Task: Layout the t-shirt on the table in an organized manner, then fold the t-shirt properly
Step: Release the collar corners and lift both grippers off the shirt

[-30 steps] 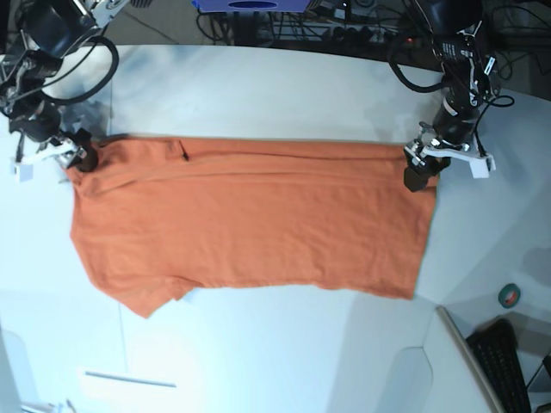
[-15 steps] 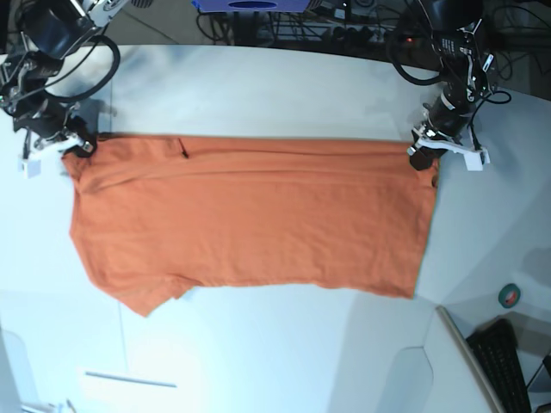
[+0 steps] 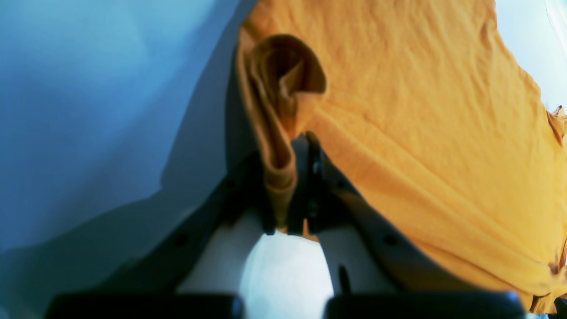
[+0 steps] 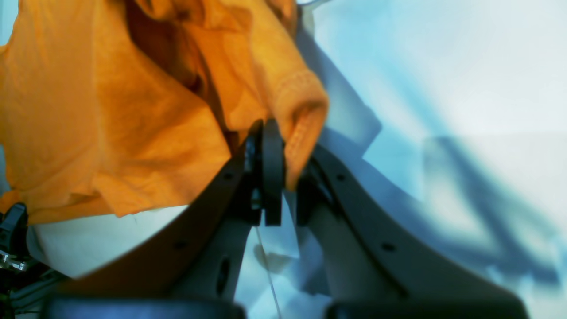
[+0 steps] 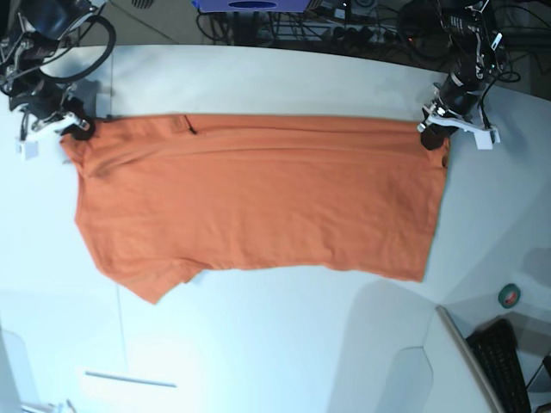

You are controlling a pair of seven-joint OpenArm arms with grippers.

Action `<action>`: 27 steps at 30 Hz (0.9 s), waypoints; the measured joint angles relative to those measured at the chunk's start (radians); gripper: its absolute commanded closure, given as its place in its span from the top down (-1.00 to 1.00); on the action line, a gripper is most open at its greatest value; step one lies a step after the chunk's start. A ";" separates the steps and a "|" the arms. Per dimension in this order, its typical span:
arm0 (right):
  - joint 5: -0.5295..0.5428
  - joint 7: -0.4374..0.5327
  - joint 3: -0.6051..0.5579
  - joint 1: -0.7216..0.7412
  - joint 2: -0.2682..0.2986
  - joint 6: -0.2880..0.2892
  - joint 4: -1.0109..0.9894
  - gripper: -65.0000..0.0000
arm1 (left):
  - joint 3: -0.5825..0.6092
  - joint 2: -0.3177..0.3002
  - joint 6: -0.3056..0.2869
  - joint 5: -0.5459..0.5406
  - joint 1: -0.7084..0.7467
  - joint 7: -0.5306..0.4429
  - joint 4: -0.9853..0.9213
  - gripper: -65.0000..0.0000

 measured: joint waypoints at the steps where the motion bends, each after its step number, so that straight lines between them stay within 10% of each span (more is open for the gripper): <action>1: 0.003 -0.003 0.002 -0.006 0.000 0.005 0.002 -1.00 | 0.000 0.000 0.000 0.000 0.006 -0.001 0.004 -1.00; 25: -0.061 -0.098 0.004 -0.097 -0.112 -0.072 0.248 -1.00 | 0.002 0.006 0.016 0.027 0.083 0.031 0.119 -1.00; 27: -0.066 -0.099 0.004 -0.103 -0.119 -0.073 0.294 -0.95 | 0.002 0.006 0.016 0.024 0.083 0.031 0.119 -0.49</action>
